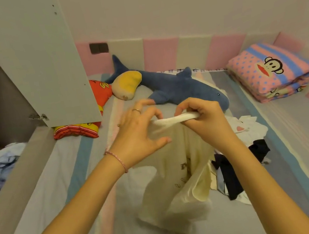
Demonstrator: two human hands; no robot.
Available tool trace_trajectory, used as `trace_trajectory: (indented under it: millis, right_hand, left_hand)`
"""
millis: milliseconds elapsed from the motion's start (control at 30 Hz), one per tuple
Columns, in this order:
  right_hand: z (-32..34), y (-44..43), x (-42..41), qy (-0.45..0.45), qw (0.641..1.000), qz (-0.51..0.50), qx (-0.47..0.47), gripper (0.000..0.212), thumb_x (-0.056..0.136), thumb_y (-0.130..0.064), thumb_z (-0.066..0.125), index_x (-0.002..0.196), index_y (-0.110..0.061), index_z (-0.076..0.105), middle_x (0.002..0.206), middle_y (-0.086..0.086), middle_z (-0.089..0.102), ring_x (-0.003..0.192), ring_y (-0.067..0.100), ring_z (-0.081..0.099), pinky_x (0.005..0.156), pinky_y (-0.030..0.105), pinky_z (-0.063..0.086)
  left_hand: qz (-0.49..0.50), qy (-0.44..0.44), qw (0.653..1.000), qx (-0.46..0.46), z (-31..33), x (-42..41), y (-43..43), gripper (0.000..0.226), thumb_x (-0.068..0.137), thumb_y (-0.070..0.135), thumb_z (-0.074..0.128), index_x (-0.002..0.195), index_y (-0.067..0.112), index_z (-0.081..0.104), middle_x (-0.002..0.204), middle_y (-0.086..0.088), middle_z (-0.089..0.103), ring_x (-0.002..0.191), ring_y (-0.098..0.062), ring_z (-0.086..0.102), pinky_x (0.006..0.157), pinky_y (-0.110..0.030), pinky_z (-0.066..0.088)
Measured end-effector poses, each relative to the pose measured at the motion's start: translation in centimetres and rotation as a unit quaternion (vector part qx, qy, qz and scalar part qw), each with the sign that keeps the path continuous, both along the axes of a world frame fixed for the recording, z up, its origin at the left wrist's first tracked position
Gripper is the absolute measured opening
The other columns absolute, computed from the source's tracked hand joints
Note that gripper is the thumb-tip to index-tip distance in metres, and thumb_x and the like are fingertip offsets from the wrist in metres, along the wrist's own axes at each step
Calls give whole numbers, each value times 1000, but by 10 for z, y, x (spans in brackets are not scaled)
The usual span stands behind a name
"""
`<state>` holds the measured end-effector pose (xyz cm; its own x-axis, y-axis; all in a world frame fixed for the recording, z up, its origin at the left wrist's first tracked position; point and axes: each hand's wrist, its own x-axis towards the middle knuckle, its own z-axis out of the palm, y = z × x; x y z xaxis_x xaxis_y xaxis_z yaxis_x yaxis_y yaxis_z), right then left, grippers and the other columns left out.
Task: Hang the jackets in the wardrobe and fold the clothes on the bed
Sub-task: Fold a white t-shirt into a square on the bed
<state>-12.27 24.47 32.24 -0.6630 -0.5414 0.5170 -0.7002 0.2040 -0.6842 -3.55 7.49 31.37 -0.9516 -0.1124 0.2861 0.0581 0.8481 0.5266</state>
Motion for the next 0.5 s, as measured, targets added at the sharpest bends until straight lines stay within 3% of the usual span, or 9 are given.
trace_trajectory:
  millis: [67,133,233,333,433,500]
  right_hand:
    - [1,-9,1,4,1000,17,-2,20,78,-17,68,77,-35,59,69,-4,60,62,10,52,56,16,38]
    - [-1,-11,-1,-18,1000,23,-12,31,80,-13,72,81,-39,56,68,-8,54,61,5,48,57,12,37]
    - [-15,-1,-12,-91,995,25,-10,33,77,-15,76,92,-37,55,82,-5,58,72,5,53,64,16,45]
    - [-59,7,-18,-191,979,0,68,41,75,-22,73,107,-33,51,103,-8,61,92,9,60,79,33,55]
    - [-114,16,-12,-234,957,-60,161,36,82,-17,64,112,-26,48,106,-4,59,94,19,62,81,43,55]
    - [-140,26,-12,-173,953,-121,215,25,85,-15,60,109,-17,52,103,-2,57,89,20,59,77,41,53]
  left_hand:
    - [-29,-21,993,114,1,-4,14,21,82,32,67,95,22,53,94,4,60,88,-15,57,78,-39,49]
    - [-12,24,990,141,1,-9,17,10,89,25,60,92,16,57,75,0,58,70,-15,55,66,-40,48]
    - [-17,84,985,152,7,-14,14,7,92,21,55,89,16,59,73,3,57,69,-6,54,64,-25,45]
    - [-14,128,976,177,15,-18,16,7,90,21,58,86,15,61,71,13,56,69,3,53,61,-9,41]
    - [12,177,965,193,25,-22,12,17,87,23,61,86,6,63,78,1,60,74,-4,56,66,-10,45]
    - [32,191,962,192,27,-24,4,20,87,24,62,89,4,64,84,-9,62,78,-13,59,69,-18,51]
